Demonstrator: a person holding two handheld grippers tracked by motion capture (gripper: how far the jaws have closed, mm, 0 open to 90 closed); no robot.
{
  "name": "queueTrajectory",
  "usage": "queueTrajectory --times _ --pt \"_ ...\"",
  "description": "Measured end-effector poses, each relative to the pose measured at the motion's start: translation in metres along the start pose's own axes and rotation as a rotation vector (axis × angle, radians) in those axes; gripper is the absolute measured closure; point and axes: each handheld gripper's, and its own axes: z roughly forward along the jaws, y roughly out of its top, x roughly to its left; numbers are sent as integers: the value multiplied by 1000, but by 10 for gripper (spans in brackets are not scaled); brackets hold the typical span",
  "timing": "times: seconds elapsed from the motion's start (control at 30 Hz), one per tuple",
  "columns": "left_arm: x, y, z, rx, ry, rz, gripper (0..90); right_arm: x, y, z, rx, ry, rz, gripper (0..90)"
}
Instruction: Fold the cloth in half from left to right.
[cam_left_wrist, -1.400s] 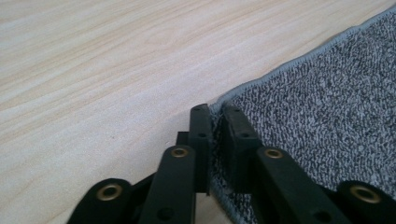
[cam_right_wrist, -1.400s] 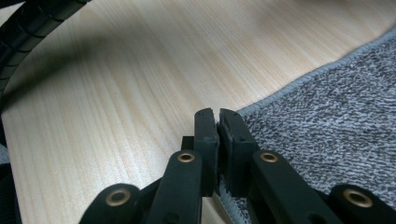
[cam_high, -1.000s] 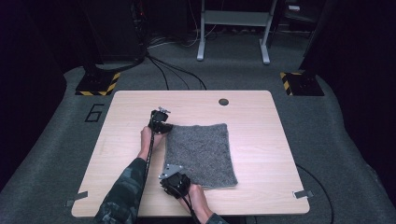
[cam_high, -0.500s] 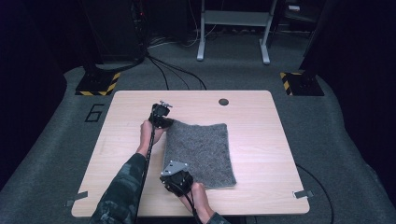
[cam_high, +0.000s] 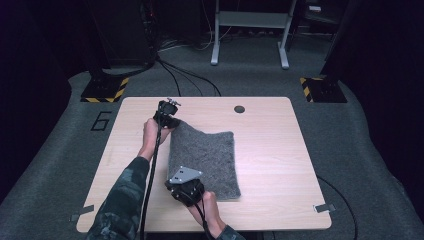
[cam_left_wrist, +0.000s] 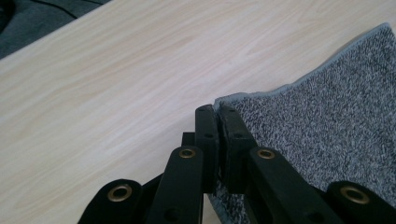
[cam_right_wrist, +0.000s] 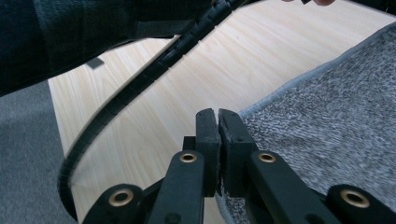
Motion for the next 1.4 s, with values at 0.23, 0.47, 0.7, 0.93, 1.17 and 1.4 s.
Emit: queueTrajectory --times 0.23,0.47,0.7,0.93,1.17,1.4 --pt "-3 14 -10 8 24 9 871 -4 3 -17 -60 -15 20 870" --pt "-21 29 -4 23 19 10 869 -18 -11 -43 -83 -71 48 870" --pt "-40 41 4 27 12 22 867 -30 -28 -60 -82 -110 83 869" --pt "-57 52 10 41 12 52 864 -39 -46 -69 -57 -143 110 868" --pt "-75 60 19 42 -2 77 860 -46 -62 -75 -38 -173 142 867" --pt "-92 65 31 38 -24 81 857 -51 -75 -81 -12 -202 141 866"
